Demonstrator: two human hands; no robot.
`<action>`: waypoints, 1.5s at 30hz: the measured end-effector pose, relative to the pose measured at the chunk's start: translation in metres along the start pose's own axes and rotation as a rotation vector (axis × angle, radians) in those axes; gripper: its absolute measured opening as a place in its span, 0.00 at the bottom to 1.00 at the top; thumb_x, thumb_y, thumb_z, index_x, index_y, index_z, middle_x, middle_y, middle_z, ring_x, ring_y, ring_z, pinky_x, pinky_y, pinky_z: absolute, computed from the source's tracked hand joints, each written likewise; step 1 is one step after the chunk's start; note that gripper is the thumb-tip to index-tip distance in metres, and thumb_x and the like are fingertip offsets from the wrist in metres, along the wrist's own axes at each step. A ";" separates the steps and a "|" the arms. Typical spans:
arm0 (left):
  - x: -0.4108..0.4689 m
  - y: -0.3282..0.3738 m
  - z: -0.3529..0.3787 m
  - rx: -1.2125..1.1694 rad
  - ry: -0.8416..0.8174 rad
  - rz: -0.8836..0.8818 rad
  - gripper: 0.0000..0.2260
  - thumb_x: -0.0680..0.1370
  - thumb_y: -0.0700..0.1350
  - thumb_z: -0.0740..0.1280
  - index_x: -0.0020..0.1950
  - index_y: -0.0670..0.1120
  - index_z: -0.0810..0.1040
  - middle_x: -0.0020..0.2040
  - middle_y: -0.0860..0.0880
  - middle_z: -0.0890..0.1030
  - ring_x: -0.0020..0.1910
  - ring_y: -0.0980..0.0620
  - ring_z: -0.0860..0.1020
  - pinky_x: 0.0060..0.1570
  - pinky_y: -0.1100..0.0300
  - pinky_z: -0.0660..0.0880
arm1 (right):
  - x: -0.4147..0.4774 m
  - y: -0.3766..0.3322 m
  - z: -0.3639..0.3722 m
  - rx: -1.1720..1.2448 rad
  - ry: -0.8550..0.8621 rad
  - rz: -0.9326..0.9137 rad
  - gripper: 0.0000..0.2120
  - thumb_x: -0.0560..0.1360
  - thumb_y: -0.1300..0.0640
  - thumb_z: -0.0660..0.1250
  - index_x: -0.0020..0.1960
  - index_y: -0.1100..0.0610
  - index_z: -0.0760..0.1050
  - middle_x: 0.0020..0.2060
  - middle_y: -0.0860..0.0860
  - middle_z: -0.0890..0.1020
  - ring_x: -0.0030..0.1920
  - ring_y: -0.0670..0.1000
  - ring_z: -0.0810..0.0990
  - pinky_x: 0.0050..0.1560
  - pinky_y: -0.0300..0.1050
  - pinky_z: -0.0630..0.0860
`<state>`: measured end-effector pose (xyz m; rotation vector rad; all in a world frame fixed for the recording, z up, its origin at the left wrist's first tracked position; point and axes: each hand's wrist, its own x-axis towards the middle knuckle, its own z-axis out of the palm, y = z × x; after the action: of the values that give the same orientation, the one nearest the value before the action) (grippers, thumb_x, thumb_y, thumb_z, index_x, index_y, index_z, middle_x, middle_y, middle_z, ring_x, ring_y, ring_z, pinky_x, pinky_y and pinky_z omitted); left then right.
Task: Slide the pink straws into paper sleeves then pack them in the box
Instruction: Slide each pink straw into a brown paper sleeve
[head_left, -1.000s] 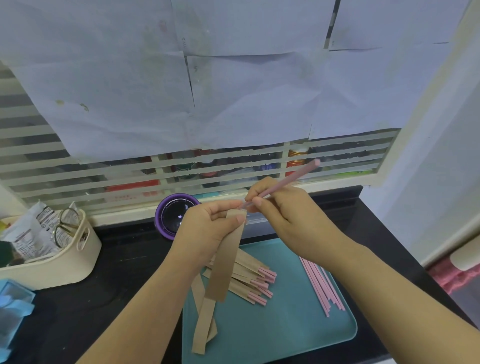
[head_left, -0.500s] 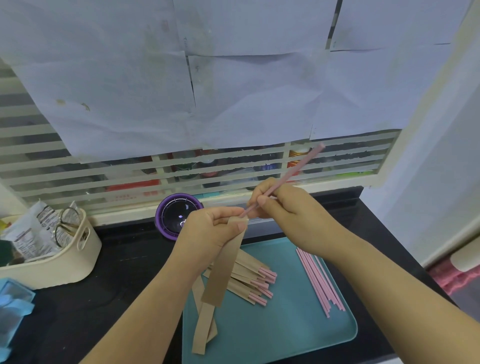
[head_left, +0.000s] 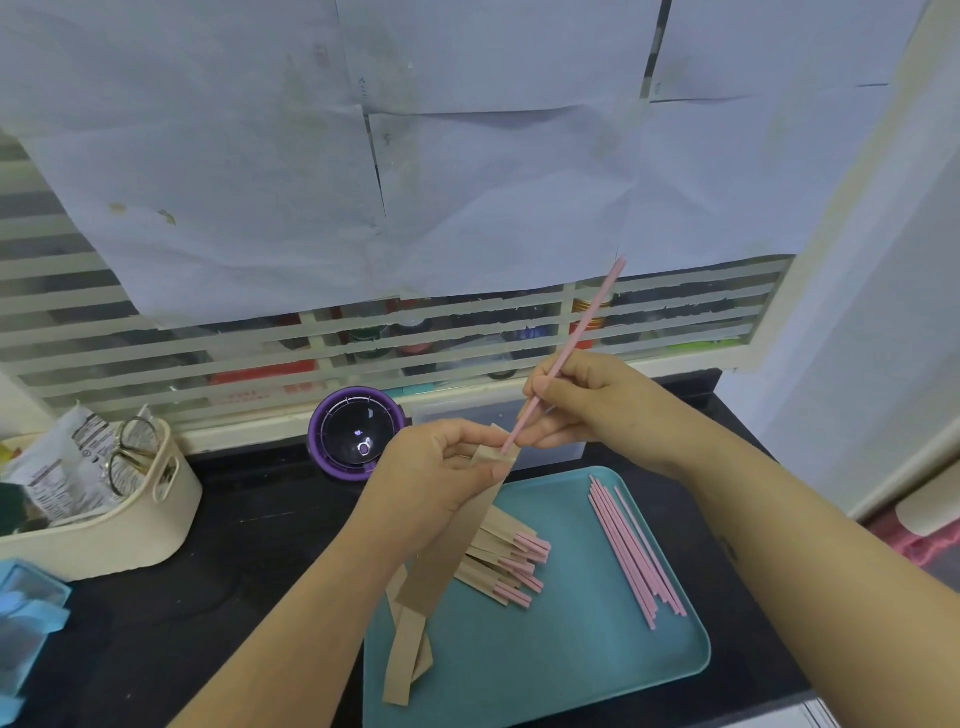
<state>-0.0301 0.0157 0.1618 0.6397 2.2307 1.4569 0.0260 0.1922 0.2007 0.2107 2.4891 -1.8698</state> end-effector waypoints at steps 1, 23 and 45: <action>0.000 0.000 0.000 -0.008 -0.005 -0.005 0.11 0.71 0.40 0.74 0.45 0.57 0.82 0.45 0.53 0.85 0.45 0.55 0.83 0.57 0.50 0.77 | 0.000 0.001 -0.002 0.021 -0.016 0.011 0.08 0.80 0.58 0.59 0.48 0.60 0.74 0.45 0.59 0.84 0.45 0.53 0.85 0.50 0.45 0.81; -0.004 0.003 -0.003 -0.254 -0.228 -0.155 0.18 0.72 0.39 0.72 0.60 0.51 0.76 0.44 0.46 0.86 0.41 0.54 0.83 0.31 0.72 0.71 | 0.006 0.007 -0.028 -0.082 -0.195 0.076 0.05 0.77 0.60 0.65 0.43 0.57 0.78 0.42 0.54 0.84 0.43 0.50 0.80 0.58 0.49 0.77; 0.003 -0.013 0.007 -0.236 -0.111 -0.139 0.14 0.74 0.40 0.71 0.57 0.51 0.78 0.43 0.47 0.86 0.47 0.49 0.84 0.56 0.51 0.78 | 0.014 0.011 0.013 -0.215 0.073 0.050 0.10 0.72 0.49 0.70 0.49 0.53 0.77 0.34 0.41 0.79 0.38 0.42 0.77 0.46 0.38 0.74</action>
<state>-0.0310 0.0184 0.1468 0.4670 1.9406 1.5440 0.0123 0.1840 0.1850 0.3376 2.6805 -1.5895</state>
